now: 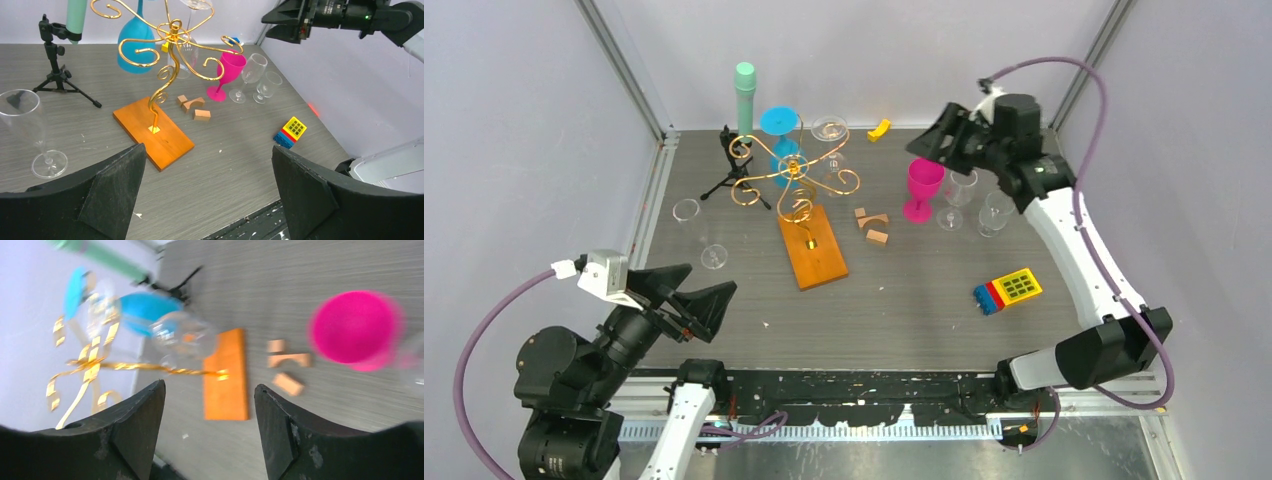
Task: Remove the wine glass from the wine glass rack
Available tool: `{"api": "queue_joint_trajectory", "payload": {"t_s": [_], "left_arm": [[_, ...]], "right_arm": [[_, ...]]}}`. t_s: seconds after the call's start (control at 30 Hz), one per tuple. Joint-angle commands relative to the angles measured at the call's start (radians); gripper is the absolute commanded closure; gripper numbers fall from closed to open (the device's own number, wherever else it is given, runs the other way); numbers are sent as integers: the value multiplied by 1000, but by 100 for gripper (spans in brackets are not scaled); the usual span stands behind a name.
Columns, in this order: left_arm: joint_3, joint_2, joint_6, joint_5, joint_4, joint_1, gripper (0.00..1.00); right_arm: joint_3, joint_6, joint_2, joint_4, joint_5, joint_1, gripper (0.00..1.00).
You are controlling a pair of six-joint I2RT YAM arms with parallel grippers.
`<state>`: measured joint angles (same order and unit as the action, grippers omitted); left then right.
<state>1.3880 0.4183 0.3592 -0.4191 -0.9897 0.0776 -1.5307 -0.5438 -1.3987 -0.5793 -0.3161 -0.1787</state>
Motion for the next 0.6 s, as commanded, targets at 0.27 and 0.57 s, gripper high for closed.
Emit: {"api": "queue_joint_trajectory", "payload": {"t_s": [0.27,0.57], "left_arm": [[-55,-11,55,5,125,2,0],[-56,25,120,17,163,2,0]], "right_arm": [[20,-482,-49,497,56,-277,32],[-175,-453,-194,328,109,-329,54]]}}
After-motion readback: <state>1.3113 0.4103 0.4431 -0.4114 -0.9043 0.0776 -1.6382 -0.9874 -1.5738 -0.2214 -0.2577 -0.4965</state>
